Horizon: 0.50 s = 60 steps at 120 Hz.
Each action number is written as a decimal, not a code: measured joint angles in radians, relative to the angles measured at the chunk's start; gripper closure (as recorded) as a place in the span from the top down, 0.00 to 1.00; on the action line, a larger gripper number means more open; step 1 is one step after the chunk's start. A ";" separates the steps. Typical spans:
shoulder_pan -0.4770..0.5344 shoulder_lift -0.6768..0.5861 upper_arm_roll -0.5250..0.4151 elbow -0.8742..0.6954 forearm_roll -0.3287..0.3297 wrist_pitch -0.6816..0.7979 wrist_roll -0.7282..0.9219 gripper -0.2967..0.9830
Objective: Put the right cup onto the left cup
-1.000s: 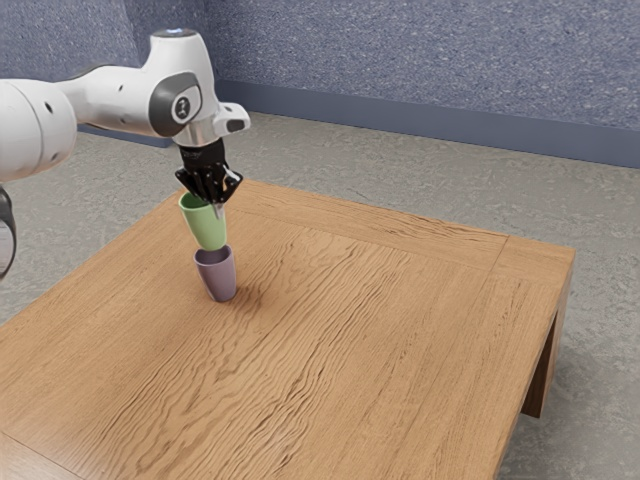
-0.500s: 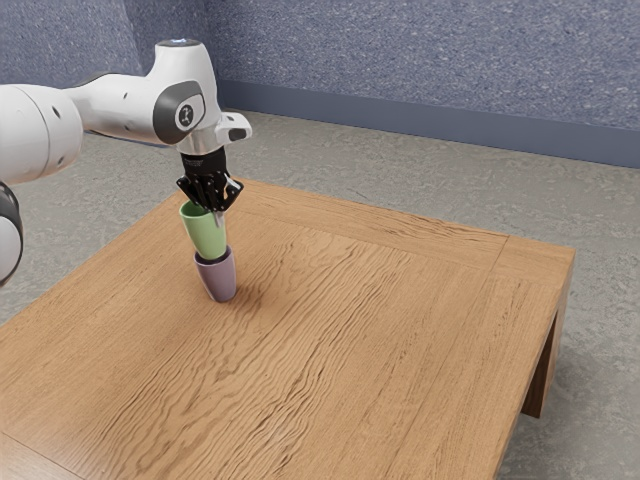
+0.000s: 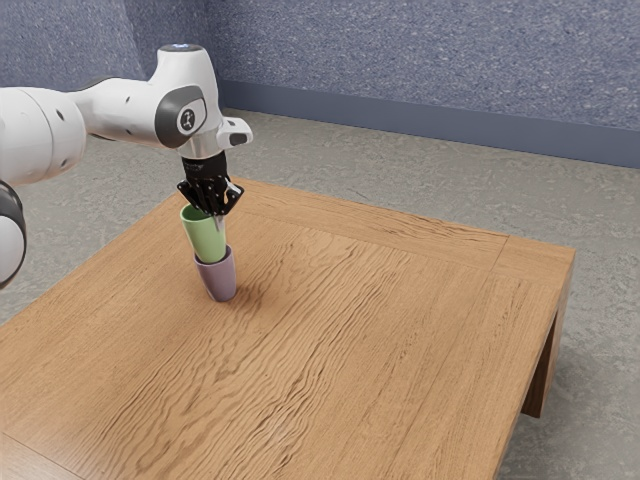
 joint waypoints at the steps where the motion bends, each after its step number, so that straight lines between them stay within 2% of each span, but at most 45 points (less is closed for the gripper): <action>1: 0.000 0.000 0.000 0.000 0.000 0.000 0.000 0.15; 41: 0.002 0.015 0.000 0.000 0.000 0.004 0.000 0.16; 48: 0.002 0.015 -0.001 0.000 -0.002 0.005 0.000 0.21; 60: 0.002 0.015 -0.002 0.000 -0.006 0.008 0.003 0.38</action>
